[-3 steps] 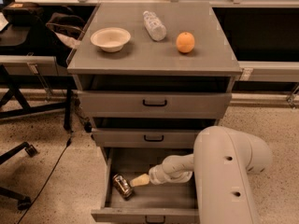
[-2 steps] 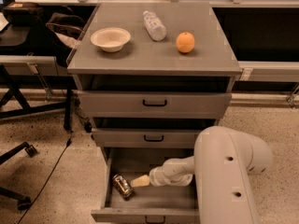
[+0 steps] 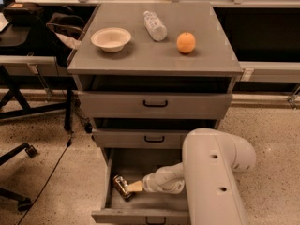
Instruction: Pick orange can from bottom drawer and place on counter
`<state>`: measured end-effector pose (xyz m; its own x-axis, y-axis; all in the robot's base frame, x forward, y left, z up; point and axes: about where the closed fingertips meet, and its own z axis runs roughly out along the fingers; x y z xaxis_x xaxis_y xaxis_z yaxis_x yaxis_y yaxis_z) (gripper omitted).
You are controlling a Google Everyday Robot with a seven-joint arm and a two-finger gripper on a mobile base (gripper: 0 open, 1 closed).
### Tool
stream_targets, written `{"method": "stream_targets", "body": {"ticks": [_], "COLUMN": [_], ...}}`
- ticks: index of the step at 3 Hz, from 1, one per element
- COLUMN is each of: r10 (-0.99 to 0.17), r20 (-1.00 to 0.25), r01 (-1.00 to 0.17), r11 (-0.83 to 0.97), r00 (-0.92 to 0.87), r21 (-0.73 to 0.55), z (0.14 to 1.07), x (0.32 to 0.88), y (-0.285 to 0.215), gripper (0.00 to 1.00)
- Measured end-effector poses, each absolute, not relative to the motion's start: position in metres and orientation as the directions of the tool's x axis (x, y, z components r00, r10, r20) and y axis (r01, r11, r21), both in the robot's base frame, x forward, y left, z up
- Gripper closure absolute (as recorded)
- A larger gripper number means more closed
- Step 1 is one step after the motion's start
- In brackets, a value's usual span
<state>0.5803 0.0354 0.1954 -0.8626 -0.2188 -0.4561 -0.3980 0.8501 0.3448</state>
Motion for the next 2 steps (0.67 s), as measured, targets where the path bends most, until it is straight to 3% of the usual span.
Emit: {"method": "stream_targets", "body": {"ticks": [2], "r10": [-0.306], "r20": [-0.431], "r01": [-0.467], "r11": [0.817], "r00": [-0.849], "r21": [0.339], "z": [0.177], "x": [0.568], "y": [0.083], "gripper": [0.0]}}
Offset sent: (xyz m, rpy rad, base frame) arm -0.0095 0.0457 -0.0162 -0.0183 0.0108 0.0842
